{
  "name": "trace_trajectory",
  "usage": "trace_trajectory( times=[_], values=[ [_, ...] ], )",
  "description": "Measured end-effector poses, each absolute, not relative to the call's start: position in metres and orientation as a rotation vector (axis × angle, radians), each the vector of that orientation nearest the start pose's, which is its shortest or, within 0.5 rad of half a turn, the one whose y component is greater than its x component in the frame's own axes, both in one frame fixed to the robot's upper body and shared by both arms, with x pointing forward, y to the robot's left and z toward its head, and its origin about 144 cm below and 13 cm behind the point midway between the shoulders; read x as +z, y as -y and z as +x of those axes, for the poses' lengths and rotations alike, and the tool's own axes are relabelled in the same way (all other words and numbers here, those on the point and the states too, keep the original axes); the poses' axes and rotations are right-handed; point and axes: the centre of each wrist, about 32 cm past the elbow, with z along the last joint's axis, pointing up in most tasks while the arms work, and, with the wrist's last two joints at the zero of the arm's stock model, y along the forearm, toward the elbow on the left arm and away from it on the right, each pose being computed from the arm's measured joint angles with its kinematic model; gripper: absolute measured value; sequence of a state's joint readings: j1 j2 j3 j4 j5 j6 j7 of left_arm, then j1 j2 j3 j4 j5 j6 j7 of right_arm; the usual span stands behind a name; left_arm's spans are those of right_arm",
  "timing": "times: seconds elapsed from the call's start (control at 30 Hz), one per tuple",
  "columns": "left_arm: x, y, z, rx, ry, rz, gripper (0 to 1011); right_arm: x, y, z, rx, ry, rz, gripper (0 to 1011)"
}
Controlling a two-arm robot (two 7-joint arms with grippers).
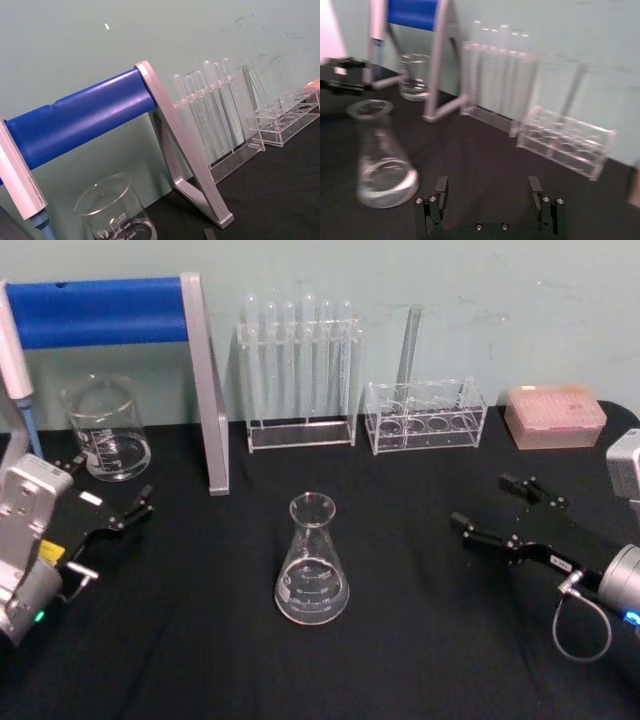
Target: Grasp the erlenmeyer flask with one hand, shake it three times, then place it back.
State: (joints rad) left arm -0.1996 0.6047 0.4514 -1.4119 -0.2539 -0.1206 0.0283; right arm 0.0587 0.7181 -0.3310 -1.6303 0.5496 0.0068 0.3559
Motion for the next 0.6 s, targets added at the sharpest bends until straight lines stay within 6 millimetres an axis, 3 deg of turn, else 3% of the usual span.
trace_trajectory(
  times=[0.33,0.6],
  values=[
    [1.140,-0.310,0.489,1.248,0.285,0.304,1001,1.185,0.326,0.448,-0.738,-0.055,-0.176,1000],
    [1.140,-0.310,0.489,1.248,0.285,0.304,1001,1.184,0.308,0.452,-0.636,-0.060,-0.179,1000]
  ],
)
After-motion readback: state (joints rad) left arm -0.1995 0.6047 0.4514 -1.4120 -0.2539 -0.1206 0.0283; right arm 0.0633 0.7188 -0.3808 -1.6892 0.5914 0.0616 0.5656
